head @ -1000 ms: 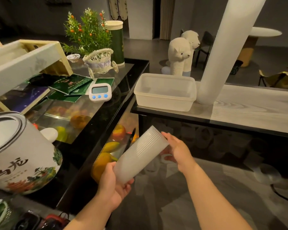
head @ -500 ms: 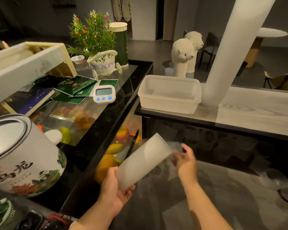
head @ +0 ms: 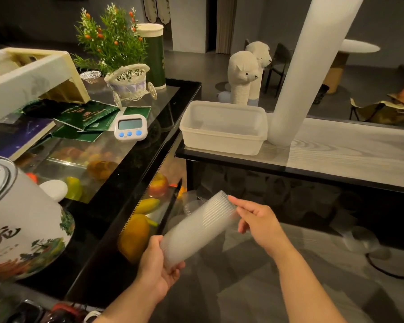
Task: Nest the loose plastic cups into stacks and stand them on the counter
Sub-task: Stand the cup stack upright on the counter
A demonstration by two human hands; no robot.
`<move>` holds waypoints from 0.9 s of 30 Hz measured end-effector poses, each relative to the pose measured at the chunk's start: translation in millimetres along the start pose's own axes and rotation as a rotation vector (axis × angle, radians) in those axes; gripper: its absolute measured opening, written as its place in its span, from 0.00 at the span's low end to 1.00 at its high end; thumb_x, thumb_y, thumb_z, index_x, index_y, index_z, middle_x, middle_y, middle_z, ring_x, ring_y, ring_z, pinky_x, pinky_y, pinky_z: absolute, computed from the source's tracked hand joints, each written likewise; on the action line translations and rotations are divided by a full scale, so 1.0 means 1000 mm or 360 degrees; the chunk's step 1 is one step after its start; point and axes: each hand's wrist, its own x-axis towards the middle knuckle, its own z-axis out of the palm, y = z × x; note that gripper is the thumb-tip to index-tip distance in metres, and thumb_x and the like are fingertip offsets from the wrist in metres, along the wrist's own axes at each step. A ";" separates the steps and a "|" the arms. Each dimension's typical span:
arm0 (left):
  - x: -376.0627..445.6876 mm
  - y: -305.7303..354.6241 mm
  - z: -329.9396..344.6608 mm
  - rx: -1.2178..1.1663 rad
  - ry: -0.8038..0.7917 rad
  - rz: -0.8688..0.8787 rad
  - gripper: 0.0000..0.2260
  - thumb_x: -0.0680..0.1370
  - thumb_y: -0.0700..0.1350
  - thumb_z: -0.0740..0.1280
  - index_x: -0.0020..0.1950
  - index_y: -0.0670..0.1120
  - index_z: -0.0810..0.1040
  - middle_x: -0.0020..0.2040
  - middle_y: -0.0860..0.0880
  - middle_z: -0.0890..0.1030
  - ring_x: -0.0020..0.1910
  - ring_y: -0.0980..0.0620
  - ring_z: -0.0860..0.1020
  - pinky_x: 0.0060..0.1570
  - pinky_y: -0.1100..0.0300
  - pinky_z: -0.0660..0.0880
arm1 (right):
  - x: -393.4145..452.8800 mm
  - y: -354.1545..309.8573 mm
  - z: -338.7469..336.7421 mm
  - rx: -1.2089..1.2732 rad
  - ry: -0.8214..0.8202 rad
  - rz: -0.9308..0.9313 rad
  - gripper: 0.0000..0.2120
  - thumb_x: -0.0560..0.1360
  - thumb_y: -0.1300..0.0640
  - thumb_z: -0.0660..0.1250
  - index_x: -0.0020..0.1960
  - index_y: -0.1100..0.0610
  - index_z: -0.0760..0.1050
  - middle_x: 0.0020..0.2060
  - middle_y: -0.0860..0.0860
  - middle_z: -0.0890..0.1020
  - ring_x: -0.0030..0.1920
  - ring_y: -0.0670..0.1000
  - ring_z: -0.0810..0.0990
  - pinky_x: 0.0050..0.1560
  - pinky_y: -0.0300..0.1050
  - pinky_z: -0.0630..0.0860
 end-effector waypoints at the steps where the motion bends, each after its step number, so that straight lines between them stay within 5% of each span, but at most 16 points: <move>1: 0.000 -0.001 -0.002 -0.0014 0.0023 -0.0021 0.17 0.78 0.56 0.62 0.58 0.44 0.73 0.56 0.35 0.77 0.42 0.40 0.78 0.32 0.56 0.73 | 0.000 0.000 0.000 0.0113 -0.0063 0.0016 0.16 0.83 0.58 0.58 0.64 0.42 0.76 0.36 0.48 0.82 0.32 0.47 0.76 0.41 0.38 0.75; 4: -0.001 0.000 -0.007 -0.0060 0.0067 -0.0077 0.16 0.78 0.56 0.62 0.57 0.44 0.72 0.55 0.36 0.76 0.43 0.39 0.78 0.34 0.54 0.73 | 0.022 0.029 -0.009 0.0297 0.0381 0.0073 0.15 0.82 0.56 0.60 0.62 0.39 0.74 0.49 0.47 0.84 0.33 0.50 0.78 0.34 0.38 0.75; 6: -0.001 0.002 -0.012 -0.0079 0.0078 -0.0099 0.16 0.78 0.56 0.62 0.56 0.44 0.71 0.55 0.36 0.76 0.43 0.39 0.78 0.35 0.54 0.73 | 0.039 0.063 -0.020 0.0035 0.0853 0.0372 0.16 0.79 0.53 0.63 0.63 0.37 0.72 0.56 0.55 0.81 0.45 0.56 0.80 0.45 0.47 0.79; 8: -0.001 0.004 -0.016 -0.0084 0.0067 -0.0106 0.16 0.78 0.56 0.62 0.56 0.44 0.71 0.55 0.36 0.76 0.42 0.39 0.77 0.35 0.54 0.73 | 0.045 0.091 -0.028 -0.0417 0.0863 0.0734 0.24 0.78 0.48 0.64 0.73 0.39 0.64 0.69 0.57 0.70 0.59 0.60 0.76 0.57 0.53 0.75; 11: -0.001 0.005 -0.020 -0.0082 0.0035 -0.0107 0.15 0.79 0.55 0.61 0.55 0.44 0.72 0.55 0.36 0.76 0.42 0.39 0.77 0.35 0.55 0.72 | 0.046 0.108 -0.031 -0.1008 0.0672 0.0844 0.34 0.76 0.43 0.66 0.77 0.40 0.53 0.75 0.58 0.59 0.71 0.63 0.65 0.68 0.60 0.65; 16: 0.000 0.008 -0.018 -0.0031 0.0039 -0.0104 0.14 0.79 0.55 0.62 0.54 0.44 0.72 0.54 0.35 0.77 0.41 0.40 0.77 0.36 0.54 0.72 | 0.072 0.113 -0.039 -0.1306 0.0520 0.0896 0.28 0.79 0.53 0.60 0.77 0.41 0.55 0.76 0.57 0.55 0.74 0.62 0.57 0.71 0.63 0.59; 20: 0.001 0.010 -0.016 0.0035 0.0041 -0.0088 0.14 0.80 0.55 0.61 0.53 0.44 0.73 0.52 0.35 0.77 0.42 0.39 0.77 0.37 0.53 0.72 | 0.087 0.131 -0.052 -0.1163 0.0266 0.1038 0.27 0.80 0.52 0.56 0.77 0.42 0.53 0.73 0.57 0.61 0.70 0.63 0.65 0.67 0.61 0.66; 25: 0.007 0.010 -0.012 0.0124 0.0079 -0.0054 0.11 0.80 0.54 0.59 0.53 0.49 0.75 0.51 0.36 0.79 0.42 0.39 0.77 0.38 0.53 0.71 | 0.064 0.120 -0.044 -0.0677 0.0745 0.0884 0.25 0.78 0.58 0.64 0.71 0.54 0.58 0.60 0.61 0.76 0.58 0.64 0.76 0.50 0.53 0.73; 27: 0.009 0.007 -0.009 0.0159 0.0092 -0.0054 0.11 0.81 0.54 0.58 0.53 0.51 0.76 0.53 0.37 0.79 0.43 0.39 0.77 0.38 0.54 0.72 | 0.052 0.114 -0.046 -0.0336 0.0792 0.0716 0.28 0.73 0.52 0.72 0.68 0.52 0.64 0.59 0.58 0.77 0.58 0.62 0.77 0.52 0.51 0.74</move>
